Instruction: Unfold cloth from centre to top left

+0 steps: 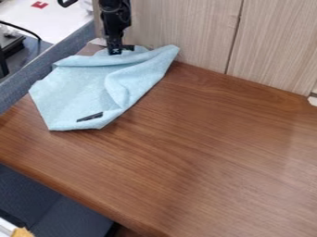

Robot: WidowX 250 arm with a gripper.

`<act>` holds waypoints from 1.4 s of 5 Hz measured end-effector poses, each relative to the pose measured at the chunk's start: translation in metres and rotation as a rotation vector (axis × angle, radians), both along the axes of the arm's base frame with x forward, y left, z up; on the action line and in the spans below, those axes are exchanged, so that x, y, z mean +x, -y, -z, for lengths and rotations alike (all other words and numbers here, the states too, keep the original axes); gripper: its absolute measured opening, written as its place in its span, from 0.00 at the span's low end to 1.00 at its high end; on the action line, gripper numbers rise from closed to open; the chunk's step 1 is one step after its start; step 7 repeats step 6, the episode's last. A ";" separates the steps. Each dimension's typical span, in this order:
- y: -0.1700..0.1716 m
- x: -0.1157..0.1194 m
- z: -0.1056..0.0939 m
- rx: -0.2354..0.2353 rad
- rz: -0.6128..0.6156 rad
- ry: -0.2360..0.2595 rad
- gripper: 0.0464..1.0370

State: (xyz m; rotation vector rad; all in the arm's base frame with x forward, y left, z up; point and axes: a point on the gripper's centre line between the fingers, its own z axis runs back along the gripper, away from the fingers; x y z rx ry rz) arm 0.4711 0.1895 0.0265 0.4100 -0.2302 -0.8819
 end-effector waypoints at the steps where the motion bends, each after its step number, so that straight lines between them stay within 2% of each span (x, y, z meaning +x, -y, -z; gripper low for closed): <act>1: 0.002 0.001 -0.022 -0.012 0.006 0.039 0.97; 2: -0.002 -0.007 -0.047 -0.035 -0.021 0.044 0.96; 3: -0.009 -0.031 -0.054 -0.035 -0.075 -0.027 0.96; 4: -0.006 -0.056 -0.052 -0.038 -0.083 -0.081 0.96; 5: -0.007 -0.085 -0.028 -0.019 -0.076 -0.168 0.96; 6: -0.008 -0.101 -0.011 0.004 -0.062 -0.215 0.96; 7: -0.008 -0.101 -0.011 0.004 -0.062 -0.215 0.96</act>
